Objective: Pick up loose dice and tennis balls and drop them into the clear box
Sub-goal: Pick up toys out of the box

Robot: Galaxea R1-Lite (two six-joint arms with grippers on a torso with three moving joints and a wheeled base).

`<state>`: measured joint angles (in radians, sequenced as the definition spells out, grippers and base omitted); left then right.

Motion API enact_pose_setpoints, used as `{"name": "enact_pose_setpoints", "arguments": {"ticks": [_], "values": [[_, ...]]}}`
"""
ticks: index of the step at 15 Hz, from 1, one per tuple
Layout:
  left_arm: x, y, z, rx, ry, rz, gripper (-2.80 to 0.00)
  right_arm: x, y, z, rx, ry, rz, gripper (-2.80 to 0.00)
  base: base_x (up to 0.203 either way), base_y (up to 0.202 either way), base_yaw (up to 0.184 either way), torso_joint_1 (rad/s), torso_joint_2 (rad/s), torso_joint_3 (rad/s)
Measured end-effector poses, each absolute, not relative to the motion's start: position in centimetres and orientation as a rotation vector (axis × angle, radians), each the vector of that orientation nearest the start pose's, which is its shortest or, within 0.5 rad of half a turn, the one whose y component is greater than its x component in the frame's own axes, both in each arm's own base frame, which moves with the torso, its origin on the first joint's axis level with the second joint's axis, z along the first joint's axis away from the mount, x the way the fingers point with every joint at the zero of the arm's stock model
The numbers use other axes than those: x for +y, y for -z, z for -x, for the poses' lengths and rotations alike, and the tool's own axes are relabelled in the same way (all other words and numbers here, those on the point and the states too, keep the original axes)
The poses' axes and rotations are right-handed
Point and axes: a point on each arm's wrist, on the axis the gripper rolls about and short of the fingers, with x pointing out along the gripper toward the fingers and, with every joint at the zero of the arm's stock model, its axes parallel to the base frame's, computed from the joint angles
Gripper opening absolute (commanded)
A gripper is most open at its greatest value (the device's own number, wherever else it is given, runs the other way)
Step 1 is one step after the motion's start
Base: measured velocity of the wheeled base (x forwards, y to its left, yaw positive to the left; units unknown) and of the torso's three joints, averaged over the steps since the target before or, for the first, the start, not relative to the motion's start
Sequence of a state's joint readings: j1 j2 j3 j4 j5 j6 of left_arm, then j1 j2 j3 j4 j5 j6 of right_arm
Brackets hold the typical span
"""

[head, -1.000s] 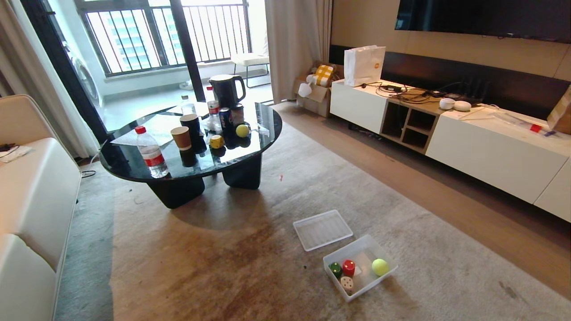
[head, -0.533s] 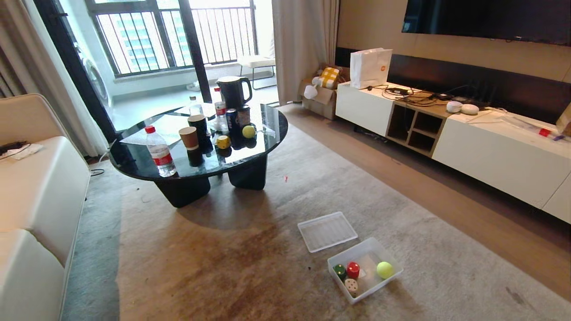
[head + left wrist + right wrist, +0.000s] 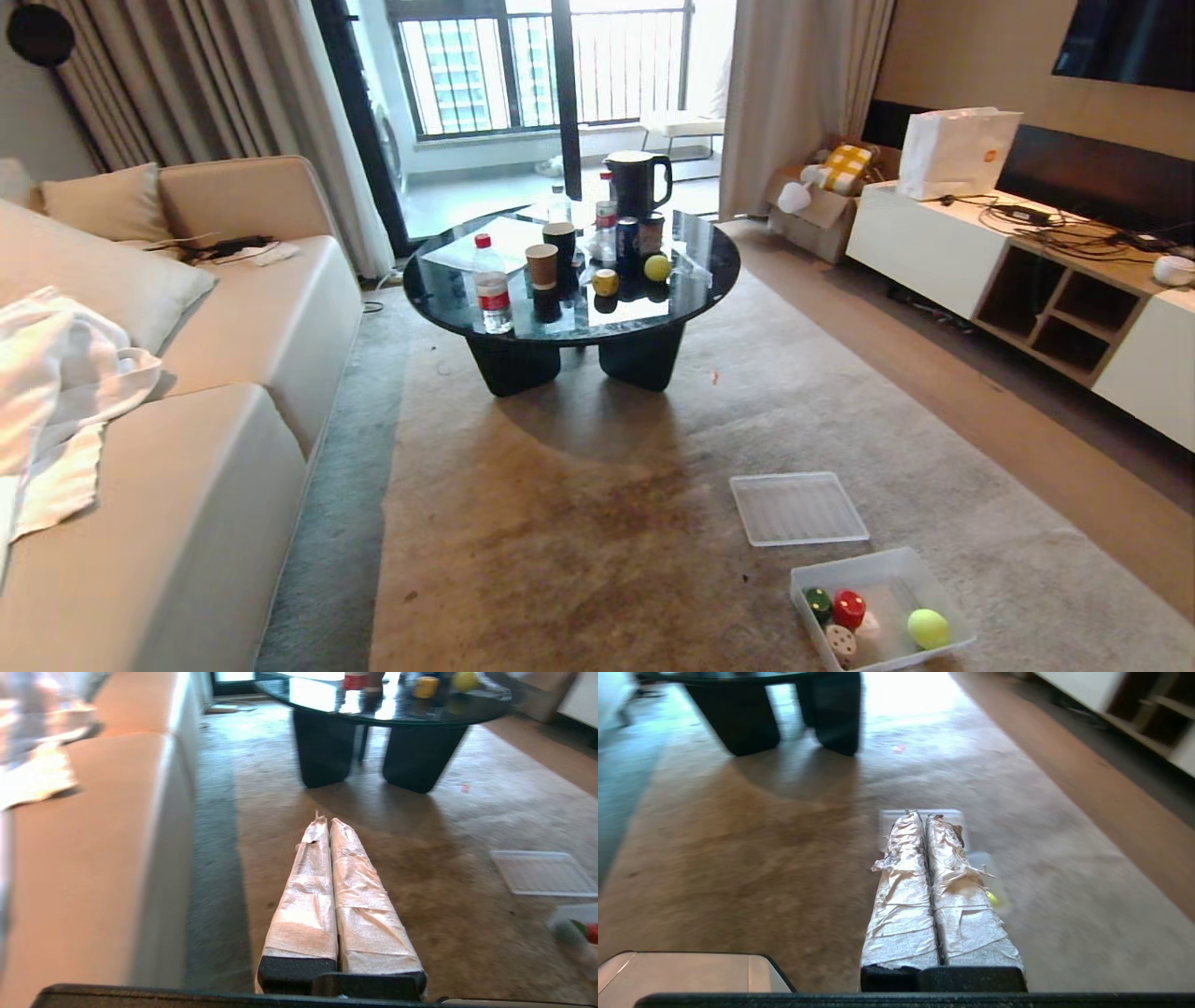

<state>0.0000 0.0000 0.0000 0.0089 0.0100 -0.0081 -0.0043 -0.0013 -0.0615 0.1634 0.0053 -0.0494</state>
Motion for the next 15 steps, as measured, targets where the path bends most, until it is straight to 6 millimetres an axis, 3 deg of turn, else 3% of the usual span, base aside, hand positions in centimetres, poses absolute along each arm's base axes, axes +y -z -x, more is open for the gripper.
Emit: {"name": "enact_pose_setpoints", "arguments": {"ticks": [7,13,15], "values": [[0.02,-7.45,2.28,0.009,-0.010,0.008,-2.80,0.01,-7.54,2.84,0.103,0.003,0.045,-2.80,0.001,-0.007,0.154,0.002,0.00,0.006],[0.02,-7.46,2.28,0.009,-0.010,0.009,-2.80,0.02,-7.51,2.84,0.104,-0.001,0.045,-2.80,0.000,-0.001,0.011,0.000,0.00,0.000],[0.02,-7.48,2.28,0.007,-0.010,0.010,-2.80,0.02,-7.52,2.84,0.103,0.000,0.045,-2.80,0.141,0.001,0.002,0.004,0.00,0.000]]}}
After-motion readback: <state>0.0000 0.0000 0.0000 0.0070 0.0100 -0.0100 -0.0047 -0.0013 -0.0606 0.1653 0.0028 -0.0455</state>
